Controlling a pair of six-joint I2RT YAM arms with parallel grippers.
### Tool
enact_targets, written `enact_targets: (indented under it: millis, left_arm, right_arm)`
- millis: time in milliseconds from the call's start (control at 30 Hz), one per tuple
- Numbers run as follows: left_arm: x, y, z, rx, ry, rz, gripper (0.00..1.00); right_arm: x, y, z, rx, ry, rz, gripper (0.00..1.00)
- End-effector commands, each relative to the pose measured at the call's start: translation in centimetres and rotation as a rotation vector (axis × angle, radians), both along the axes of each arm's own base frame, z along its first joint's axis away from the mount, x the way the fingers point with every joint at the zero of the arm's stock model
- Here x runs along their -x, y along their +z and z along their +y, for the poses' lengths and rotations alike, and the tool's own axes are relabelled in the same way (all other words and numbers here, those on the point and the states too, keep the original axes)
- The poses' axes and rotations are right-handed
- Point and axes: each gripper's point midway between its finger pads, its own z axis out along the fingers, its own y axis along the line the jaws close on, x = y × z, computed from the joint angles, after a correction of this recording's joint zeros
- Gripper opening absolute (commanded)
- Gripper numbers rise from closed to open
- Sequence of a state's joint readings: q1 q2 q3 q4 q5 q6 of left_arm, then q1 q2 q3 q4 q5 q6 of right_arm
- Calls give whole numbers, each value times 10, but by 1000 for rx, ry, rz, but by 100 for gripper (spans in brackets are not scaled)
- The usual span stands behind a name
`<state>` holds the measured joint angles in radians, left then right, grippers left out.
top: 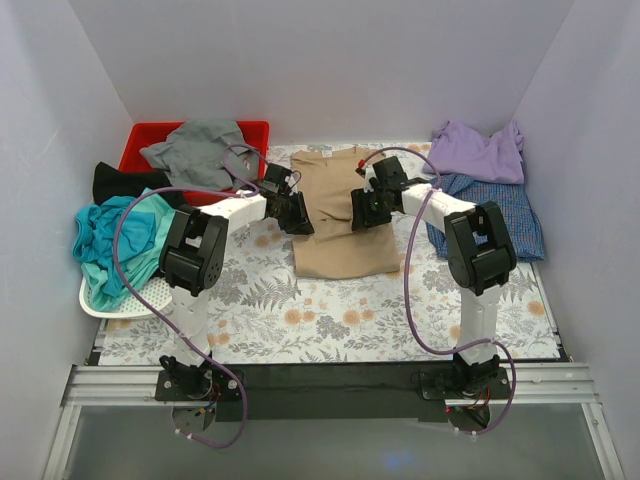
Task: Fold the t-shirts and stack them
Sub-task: Fold the tshirt
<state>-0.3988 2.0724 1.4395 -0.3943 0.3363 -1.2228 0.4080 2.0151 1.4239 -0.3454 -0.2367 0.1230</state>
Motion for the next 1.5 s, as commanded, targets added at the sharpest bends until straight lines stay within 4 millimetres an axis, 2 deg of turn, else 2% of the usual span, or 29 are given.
enact_targets:
  millis: [0,233,367,433,600,667,700,833,867,900,1000,1067,1100,1133,1167,1267,1467]
  left_arm:
    - [-15,23,19,-65,54,-108,20]
    - [-33,27,45,-133,146,-171,21]
    - [-37,27,46,-120,140,-178,21]
    - [-39,32,43,-103,133,-195,21]
    - [-51,61,45,-87,167,-299,21]
    - [-51,69,47,-88,166,-318,21]
    - [-49,80,48,-81,169,-340,21]
    - [-37,92,45,-42,135,-367,21]
    - [-34,93,40,-20,110,-367,22]
    - [-29,95,31,25,64,-360,22]
    - [-19,88,7,131,-41,-295,22]
    - [-19,77,-5,180,-81,-237,22]
    - [-13,76,-14,230,-129,-201,22]
    - [-15,76,-19,251,-145,-188,21]
    - [-10,59,-23,263,-162,-125,22]
    - [-8,44,-25,263,-172,-62,20]
    - [-7,28,-19,199,-185,-36,20]
  right_arm:
    - [-28,13,-4,18,-9,-75,57]
    - [-55,8,-19,81,-72,-114,57]
    - [-60,6,-32,106,-99,-119,57]
    - [-62,13,-34,105,-90,-144,57]
    - [-71,33,-50,159,-126,-225,58]
    - [-68,46,-54,154,-134,-245,58]
    - [-66,57,-54,145,-135,-266,58]
    - [-52,69,-58,135,-137,-279,58]
    - [-45,67,-56,121,-124,-262,58]
    - [-42,73,-54,99,-119,-266,58]
    - [-28,71,-42,22,-86,-233,58]
    - [-22,70,-32,-32,-64,-211,58]
    - [-19,64,-31,-38,-57,-197,58]
    - [-17,62,-30,-46,-54,-186,58]
    - [-15,58,-28,-52,-49,-173,57]
    - [-10,46,-27,-56,-36,-137,57]
    - [3,18,-26,-52,-29,-62,57]
